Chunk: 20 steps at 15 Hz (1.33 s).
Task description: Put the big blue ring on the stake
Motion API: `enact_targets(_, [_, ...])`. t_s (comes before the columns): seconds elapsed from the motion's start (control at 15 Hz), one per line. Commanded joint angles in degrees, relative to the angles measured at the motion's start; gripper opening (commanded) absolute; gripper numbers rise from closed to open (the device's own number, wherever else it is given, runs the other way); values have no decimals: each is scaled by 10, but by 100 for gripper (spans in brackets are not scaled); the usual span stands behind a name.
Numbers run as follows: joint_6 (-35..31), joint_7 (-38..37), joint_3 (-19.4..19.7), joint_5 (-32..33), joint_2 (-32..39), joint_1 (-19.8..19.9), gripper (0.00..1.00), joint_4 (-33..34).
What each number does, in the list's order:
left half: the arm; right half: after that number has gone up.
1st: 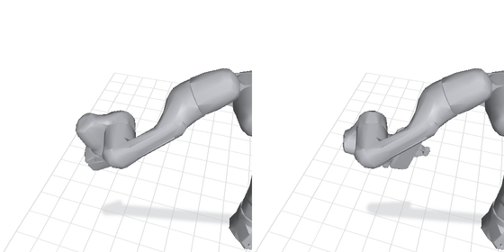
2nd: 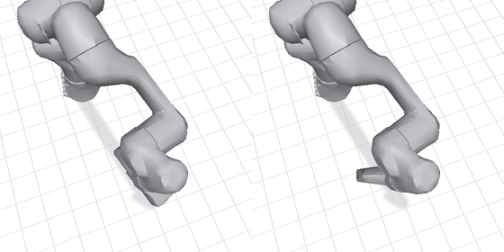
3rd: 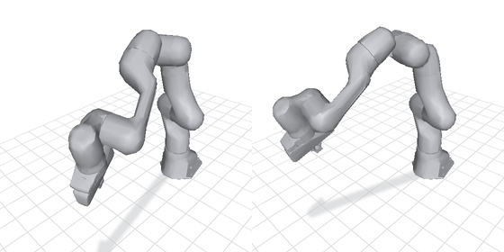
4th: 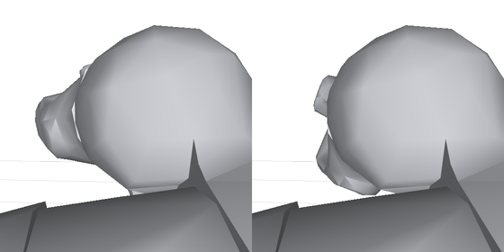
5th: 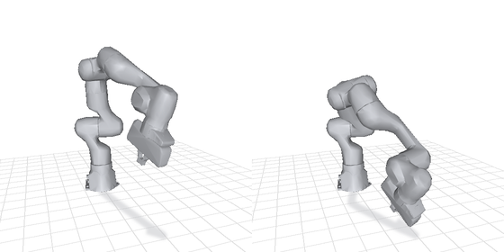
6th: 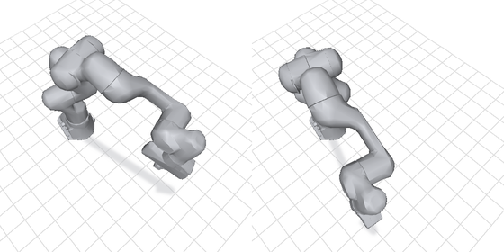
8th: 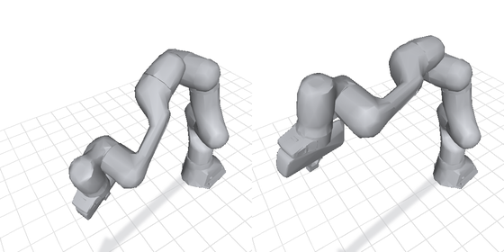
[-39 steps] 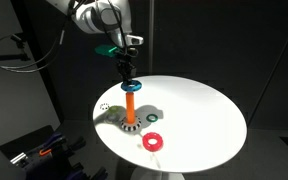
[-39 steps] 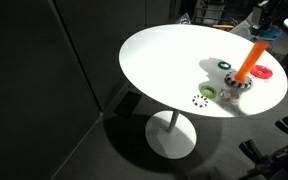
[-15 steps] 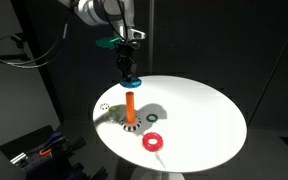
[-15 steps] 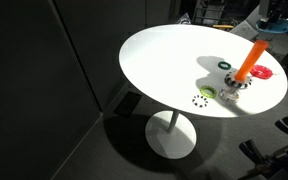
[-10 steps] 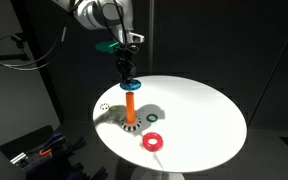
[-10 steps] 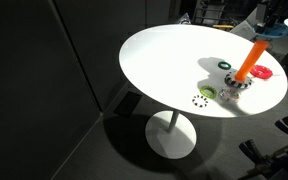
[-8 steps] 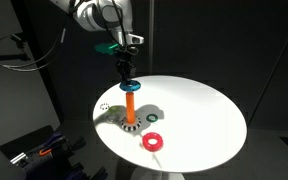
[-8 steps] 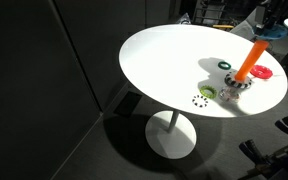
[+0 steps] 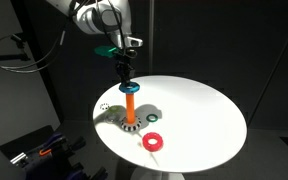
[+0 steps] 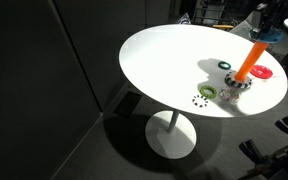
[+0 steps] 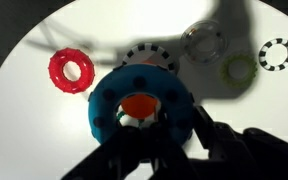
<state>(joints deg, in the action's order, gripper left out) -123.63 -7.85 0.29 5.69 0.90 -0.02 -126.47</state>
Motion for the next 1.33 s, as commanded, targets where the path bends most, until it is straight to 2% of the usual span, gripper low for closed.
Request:
enact_targets(0.0, [-10, -16, -2, 1, 4, -1, 10, 3])
enact_targets(1.27, [-6, -25, 2, 5, 16, 0, 10, 5])
